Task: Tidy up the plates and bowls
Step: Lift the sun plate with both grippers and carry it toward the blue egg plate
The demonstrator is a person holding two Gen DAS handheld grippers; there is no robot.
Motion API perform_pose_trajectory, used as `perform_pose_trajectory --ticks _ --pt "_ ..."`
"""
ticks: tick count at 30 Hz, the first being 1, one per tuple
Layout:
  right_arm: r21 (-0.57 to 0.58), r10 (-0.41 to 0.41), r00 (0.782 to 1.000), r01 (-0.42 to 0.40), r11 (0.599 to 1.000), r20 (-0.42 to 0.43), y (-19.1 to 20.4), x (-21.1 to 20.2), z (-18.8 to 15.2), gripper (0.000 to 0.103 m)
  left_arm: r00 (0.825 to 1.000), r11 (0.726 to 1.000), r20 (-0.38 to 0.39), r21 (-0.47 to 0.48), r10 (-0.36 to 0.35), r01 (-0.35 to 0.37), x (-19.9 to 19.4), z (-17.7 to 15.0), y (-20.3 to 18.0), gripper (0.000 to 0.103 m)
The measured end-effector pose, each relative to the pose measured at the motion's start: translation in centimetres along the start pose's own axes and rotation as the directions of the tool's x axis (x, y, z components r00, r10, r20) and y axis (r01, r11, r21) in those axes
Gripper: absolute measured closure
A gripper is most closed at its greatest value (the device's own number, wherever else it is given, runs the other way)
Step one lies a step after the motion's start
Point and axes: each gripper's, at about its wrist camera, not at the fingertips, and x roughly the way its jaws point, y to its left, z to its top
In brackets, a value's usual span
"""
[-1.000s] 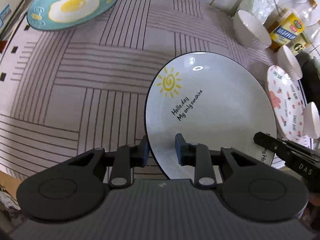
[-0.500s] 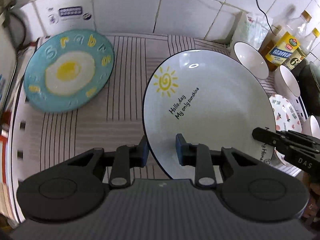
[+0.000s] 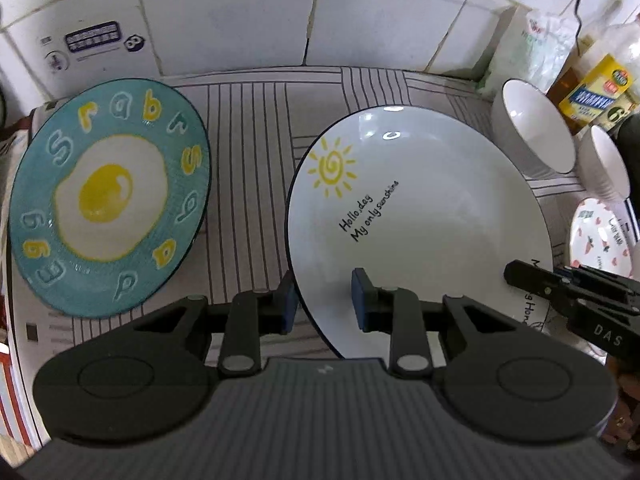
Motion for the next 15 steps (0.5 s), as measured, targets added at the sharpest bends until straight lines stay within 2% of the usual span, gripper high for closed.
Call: perform_pose_trajectory --ticks 4,7,9,13,15 --pt "0.017 -0.016 1.000 0.017 1.000 -0.019 0.1 1.5 0.1 0.080 0.999 0.999 -0.039 -0.032 0.013 -0.014 1.4 0.8 0.5 0.077" --pt "0.015 -0.024 1.000 0.024 1.000 -0.007 0.8 1.9 0.4 0.076 0.998 0.997 0.011 -0.052 0.055 -0.055 1.1 1.1 0.2 0.077" --pt "0.009 -0.027 1.000 0.027 1.000 -0.004 0.9 2.1 0.6 0.076 0.997 0.996 0.017 -0.045 0.075 -0.074 1.2 1.3 0.0 0.077" --pt "0.008 -0.074 0.997 0.074 0.997 -0.026 0.5 2.7 0.7 0.076 0.998 0.995 -0.051 -0.094 0.022 -0.027 2.4 1.2 0.6 0.077" --pt "-0.010 -0.095 0.995 0.095 0.995 -0.038 0.7 2.7 0.7 0.073 0.997 0.994 -0.075 -0.106 0.030 -0.038 2.9 0.9 0.5 0.075"
